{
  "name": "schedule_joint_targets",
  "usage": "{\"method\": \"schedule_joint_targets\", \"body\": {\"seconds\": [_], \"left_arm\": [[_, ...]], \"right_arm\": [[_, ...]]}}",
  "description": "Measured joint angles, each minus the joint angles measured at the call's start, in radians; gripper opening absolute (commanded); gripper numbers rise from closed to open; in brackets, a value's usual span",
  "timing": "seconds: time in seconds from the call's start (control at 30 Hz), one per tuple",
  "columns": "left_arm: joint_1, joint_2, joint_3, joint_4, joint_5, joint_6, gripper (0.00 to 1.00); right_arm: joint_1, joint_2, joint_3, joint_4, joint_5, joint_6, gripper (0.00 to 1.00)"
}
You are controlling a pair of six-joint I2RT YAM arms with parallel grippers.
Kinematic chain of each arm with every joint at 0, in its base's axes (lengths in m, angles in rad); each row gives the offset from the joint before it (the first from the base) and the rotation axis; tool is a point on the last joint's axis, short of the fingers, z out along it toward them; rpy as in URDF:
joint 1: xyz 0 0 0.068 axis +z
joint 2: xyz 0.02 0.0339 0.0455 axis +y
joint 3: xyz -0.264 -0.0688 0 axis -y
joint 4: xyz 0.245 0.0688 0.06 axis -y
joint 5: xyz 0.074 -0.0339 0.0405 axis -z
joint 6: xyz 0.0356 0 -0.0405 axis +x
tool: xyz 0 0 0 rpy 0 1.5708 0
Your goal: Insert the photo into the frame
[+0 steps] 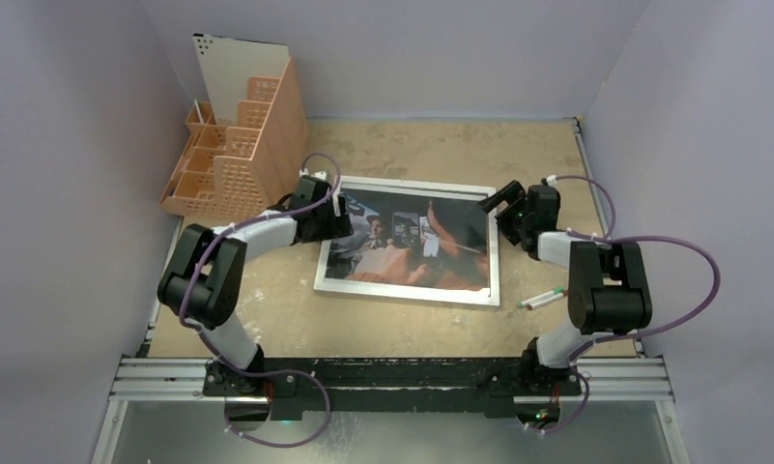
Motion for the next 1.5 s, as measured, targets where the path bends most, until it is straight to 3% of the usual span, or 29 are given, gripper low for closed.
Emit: {"method": "schedule_joint_targets", "body": {"seconds": [0.33,0.6,0.93,1.13,1.5], "left_arm": [[-0.020,-0.130,-0.109,-0.085,-0.010,-0.044,0.82],[-0.029,-0.246,-0.084,-0.205,-0.098,-0.067,0.88],[-0.028,-0.419,-0.025,-0.304,-0.163,-0.059,0.88],[-0.028,-0.632,-0.011,-0.356,-0.199,-0.012,0.88],[-0.029,-1.032,0.133,-0.417,-0.385,0.074,0.88]], "right_arm": [[0.012,0.002,0.049,-0.064,-0.033,-0.023,0.91],[0.031,-0.135,0.138,-0.241,0.077,-0.034,0.91],[0.031,-0.498,0.145,-0.466,0.214,-0.104,0.91],[0.031,-0.778,0.158,-0.640,0.336,-0.137,0.93],[0.031,-1.063,0.400,-0.893,0.575,-0.165,0.99]]}}
